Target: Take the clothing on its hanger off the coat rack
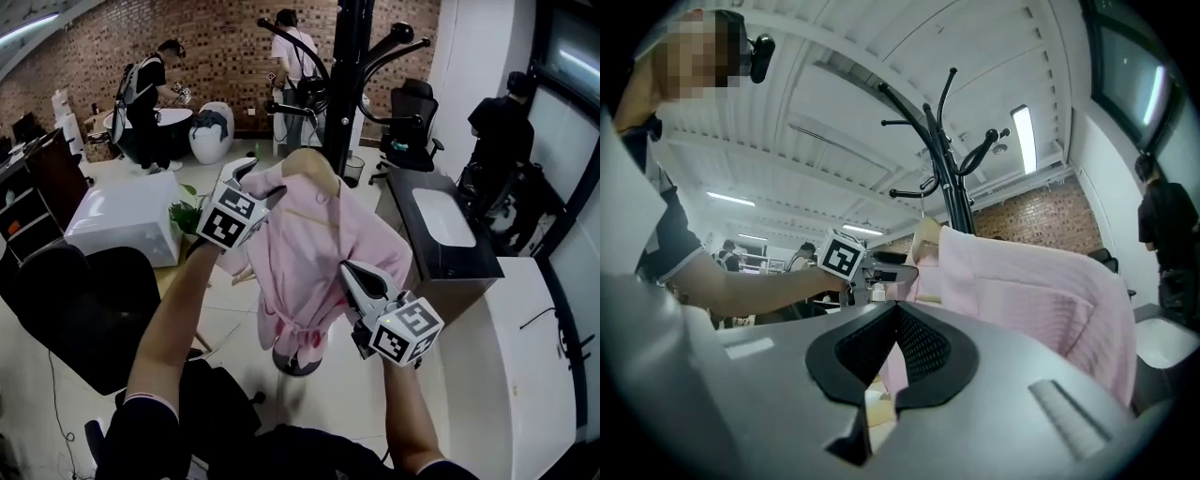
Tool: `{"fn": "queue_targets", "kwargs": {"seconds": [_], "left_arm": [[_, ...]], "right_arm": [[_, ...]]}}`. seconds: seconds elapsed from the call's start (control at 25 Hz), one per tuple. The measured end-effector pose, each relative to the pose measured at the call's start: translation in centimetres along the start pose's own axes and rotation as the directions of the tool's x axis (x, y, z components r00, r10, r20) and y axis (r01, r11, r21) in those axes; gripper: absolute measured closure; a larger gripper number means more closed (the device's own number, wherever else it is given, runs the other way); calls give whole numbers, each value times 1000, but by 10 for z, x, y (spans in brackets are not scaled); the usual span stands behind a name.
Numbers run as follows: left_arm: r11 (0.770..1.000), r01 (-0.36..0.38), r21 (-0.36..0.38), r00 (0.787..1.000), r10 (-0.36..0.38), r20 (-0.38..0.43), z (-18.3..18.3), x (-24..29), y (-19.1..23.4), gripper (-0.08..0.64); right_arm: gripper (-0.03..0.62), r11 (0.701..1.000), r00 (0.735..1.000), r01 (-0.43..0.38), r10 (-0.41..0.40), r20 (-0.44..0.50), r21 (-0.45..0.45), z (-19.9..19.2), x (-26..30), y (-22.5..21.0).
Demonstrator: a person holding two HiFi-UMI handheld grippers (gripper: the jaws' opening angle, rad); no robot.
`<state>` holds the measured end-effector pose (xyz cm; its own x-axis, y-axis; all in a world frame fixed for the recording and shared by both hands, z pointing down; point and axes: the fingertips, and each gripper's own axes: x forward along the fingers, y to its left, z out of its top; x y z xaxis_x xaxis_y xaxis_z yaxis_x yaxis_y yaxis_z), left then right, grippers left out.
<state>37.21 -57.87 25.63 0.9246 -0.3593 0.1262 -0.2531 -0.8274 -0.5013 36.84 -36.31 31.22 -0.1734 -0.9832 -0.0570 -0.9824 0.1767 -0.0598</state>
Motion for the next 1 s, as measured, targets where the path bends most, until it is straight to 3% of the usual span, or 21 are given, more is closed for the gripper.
{"fn": "queue_targets", "kwargs": {"seconds": [0.24,0.48,0.68,1.0], "left_arm": [[991,110,79,994,-108,-22,4,28,-6,242],[966,225,129,974,-219,-59,3,43,-26,264],[970,193,145,981,-185,-65,4,50,-16,413],[974,55,218,997,-41,-65,2,45,-14,443]], "right_arm": [[591,998,998,56,-56,8,-10,2,-7,-14],[591,996,996,91,-91,10,-13,5,-10,-18],[591,995,995,102,-102,12,-14,5,-11,-18],[591,994,994,109,-108,20,-16,7,-19,-14]]}}
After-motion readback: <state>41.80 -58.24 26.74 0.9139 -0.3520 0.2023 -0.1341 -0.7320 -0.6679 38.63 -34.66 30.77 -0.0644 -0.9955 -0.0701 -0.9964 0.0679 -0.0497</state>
